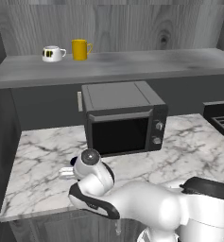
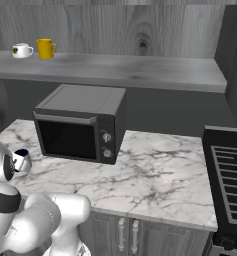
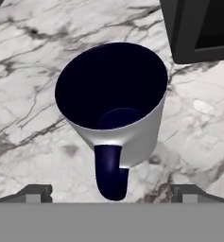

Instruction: Pick the mug on the counter and place it in the cabinet with the handle facing the right, like the mugs already inside.

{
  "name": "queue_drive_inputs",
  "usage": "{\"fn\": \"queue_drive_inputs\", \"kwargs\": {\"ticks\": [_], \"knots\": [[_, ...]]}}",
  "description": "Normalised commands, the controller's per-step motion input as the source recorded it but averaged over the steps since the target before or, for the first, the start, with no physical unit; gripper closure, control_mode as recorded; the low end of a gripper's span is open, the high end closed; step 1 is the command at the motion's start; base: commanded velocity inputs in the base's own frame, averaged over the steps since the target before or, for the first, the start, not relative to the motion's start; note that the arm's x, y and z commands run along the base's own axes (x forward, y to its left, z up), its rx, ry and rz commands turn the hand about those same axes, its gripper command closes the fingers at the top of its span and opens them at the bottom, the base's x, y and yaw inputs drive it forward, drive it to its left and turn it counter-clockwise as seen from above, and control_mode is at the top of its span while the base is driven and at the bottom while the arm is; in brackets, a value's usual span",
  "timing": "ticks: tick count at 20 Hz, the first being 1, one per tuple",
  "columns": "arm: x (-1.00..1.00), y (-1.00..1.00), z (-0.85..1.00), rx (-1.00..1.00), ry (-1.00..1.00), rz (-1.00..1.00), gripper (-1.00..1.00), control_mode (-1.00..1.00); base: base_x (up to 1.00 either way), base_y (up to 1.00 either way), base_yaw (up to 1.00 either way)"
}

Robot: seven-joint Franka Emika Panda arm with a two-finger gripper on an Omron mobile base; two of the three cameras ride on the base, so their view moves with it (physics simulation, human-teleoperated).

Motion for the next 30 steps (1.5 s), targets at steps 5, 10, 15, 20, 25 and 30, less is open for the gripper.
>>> {"fn": "queue_drive_inputs", "kwargs": {"ticks": [5,10,15,20,25,30], "knots": [[0.17,0.07,-0.13,0.0,0.0,-0.01,-1.0,-1.0,0.0,0.0,0.0],[0.2,0.08,-0.14,0.0,0.0,-0.02,1.0,-1.0,0.0,0.0,0.0],[0.15,0.05,-0.15,0.0,0.0,-0.03,1.0,-1.0,0.0,0.0,0.0],[0.05,0.03,-0.05,0.0,0.0,-0.01,1.0,-1.0,0.0,0.0,0.0],[-0.04,0.16,0.05,0.0,-0.03,0.0,1.0,-1.0,0.0,0.0,0.0],[-0.27,0.16,0.38,0.0,-0.12,0.0,1.0,-1.0,0.0,0.0,0.0]]}}
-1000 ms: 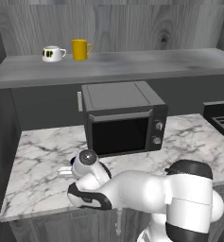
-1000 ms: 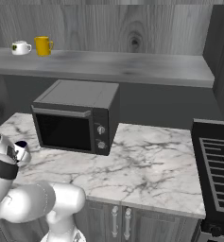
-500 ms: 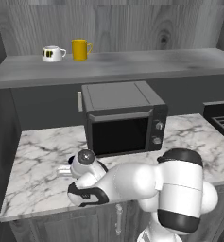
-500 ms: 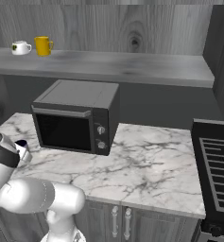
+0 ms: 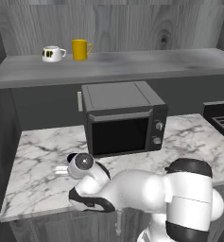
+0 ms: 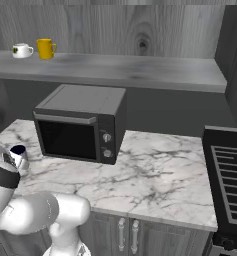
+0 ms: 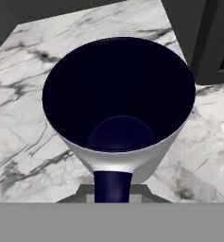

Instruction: Pick the mug on the counter and place it in the cabinet with the handle facing the right, like the mugs already inside.

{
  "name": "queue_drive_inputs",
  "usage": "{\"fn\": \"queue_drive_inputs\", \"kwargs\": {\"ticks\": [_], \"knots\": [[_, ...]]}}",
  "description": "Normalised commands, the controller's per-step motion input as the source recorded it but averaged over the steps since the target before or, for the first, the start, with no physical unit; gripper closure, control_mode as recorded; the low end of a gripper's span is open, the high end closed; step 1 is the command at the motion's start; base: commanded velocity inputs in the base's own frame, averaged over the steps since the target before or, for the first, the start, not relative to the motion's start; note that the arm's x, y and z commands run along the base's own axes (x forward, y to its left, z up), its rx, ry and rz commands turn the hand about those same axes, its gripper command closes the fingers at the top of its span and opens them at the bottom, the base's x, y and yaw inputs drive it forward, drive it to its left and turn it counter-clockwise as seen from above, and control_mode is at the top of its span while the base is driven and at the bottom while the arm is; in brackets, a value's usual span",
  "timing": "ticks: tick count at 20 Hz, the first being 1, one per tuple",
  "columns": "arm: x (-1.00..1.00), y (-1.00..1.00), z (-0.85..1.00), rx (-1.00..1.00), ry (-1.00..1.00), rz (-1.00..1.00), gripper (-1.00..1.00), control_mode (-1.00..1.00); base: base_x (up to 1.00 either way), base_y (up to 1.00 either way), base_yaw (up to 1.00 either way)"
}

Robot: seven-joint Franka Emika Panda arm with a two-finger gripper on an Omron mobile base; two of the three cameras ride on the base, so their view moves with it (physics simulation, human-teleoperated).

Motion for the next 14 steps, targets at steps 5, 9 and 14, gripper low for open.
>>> {"fn": "queue_drive_inputs", "kwargs": {"ticks": [5,9,14], "knots": [[-0.21,0.04,0.6,0.01,-0.07,0.0,1.0,-1.0,0.0,0.0,0.0],[-0.01,0.0,0.68,0.06,-0.01,0.0,1.0,-1.0,0.0,0.0,0.0],[-0.02,0.0,0.55,0.09,0.0,0.0,1.0,-1.0,0.0,0.0,0.0]]}}
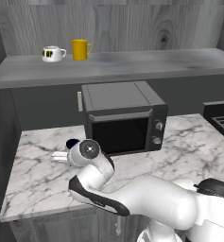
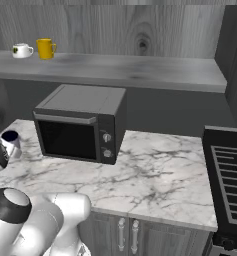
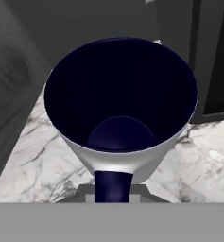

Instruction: Pick the mug on the counter and place it in the cabinet with the handle facing the right, like the mugs already inside.

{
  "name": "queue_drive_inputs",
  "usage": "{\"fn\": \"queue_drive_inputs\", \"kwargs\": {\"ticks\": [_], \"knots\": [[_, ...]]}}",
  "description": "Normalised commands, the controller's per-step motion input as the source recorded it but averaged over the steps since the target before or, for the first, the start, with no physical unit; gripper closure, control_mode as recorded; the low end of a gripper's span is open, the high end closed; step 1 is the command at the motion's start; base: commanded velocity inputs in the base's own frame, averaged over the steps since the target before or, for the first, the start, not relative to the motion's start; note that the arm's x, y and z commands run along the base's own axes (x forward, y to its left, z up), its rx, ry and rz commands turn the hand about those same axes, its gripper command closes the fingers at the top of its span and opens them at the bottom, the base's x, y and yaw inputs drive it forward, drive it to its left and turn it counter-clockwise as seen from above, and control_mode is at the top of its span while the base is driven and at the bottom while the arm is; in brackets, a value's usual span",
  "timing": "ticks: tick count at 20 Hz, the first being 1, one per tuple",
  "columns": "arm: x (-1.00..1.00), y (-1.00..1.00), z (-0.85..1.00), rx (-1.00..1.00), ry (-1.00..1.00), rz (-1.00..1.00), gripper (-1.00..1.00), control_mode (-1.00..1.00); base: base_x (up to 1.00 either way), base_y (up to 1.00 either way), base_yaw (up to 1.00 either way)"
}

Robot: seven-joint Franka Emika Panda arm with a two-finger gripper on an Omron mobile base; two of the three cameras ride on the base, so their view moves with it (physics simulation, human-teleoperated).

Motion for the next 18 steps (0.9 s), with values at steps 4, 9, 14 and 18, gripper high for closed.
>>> {"fn": "queue_drive_inputs", "kwargs": {"ticks": [4,9,14,18], "knots": [[-0.18,0.0,0.48,0.07,0.0,0.0,1.0,-1.0,0.0,0.0,0.0],[-0.36,0.0,0.48,0.04,0.0,0.0,1.0,-1.0,0.0,0.0,0.0],[-0.4,0.0,0.6,0.04,0.0,0.03,1.0,-1.0,0.0,0.0,0.0],[-0.38,-0.01,0.43,0.05,0.0,0.04,1.0,-1.0,0.0,0.0,0.0]]}}
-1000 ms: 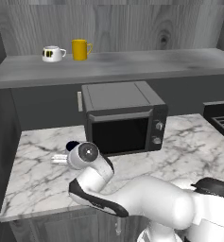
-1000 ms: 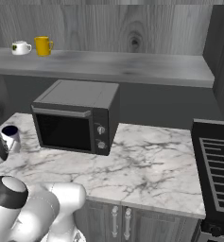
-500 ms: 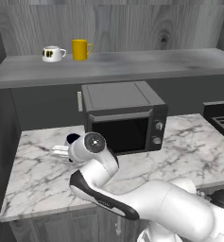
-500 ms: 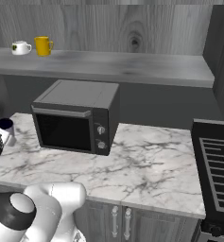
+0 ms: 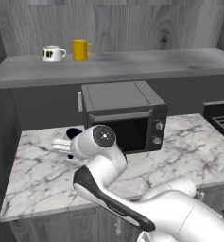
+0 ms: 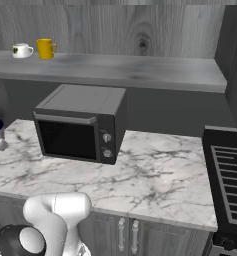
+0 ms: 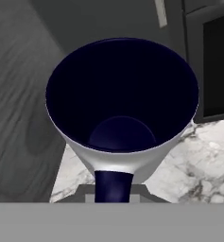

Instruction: Pick the mug on the counter and place it in the cabinet with the handle facing the right, like the mugs already inside.

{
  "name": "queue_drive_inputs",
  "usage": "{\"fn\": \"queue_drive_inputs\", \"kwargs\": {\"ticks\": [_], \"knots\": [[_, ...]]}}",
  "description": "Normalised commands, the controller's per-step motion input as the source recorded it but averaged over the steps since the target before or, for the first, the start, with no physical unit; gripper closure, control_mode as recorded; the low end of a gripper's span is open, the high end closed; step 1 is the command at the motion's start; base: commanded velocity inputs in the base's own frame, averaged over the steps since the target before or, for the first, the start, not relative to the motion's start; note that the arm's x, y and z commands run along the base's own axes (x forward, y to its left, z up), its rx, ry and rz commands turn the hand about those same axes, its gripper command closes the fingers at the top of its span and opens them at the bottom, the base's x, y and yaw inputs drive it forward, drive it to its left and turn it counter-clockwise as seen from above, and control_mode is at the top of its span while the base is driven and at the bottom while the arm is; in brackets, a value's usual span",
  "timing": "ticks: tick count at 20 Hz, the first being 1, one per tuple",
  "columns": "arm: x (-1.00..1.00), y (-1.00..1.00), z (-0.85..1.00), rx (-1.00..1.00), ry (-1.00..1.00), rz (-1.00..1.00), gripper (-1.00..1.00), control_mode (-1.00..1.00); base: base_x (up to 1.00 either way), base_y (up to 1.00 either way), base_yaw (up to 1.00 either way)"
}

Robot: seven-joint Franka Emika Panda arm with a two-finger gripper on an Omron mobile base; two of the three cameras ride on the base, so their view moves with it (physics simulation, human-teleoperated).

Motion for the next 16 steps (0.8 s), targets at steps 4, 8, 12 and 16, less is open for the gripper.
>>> {"fn": "queue_drive_inputs", "kwargs": {"ticks": [4,8,12,16], "knots": [[-0.31,-0.05,0.35,0.04,0.0,0.05,1.0,-1.0,0.0,0.0,0.0],[-0.35,-0.08,0.24,0.03,0.0,0.05,1.0,-1.0,0.0,0.0,0.0],[-0.46,-0.14,0.18,0.03,0.0,0.03,1.0,-1.0,0.0,0.0,0.0],[-0.44,-0.25,0.35,0.01,0.0,0.04,1.0,-1.0,0.0,0.0,0.0]]}}
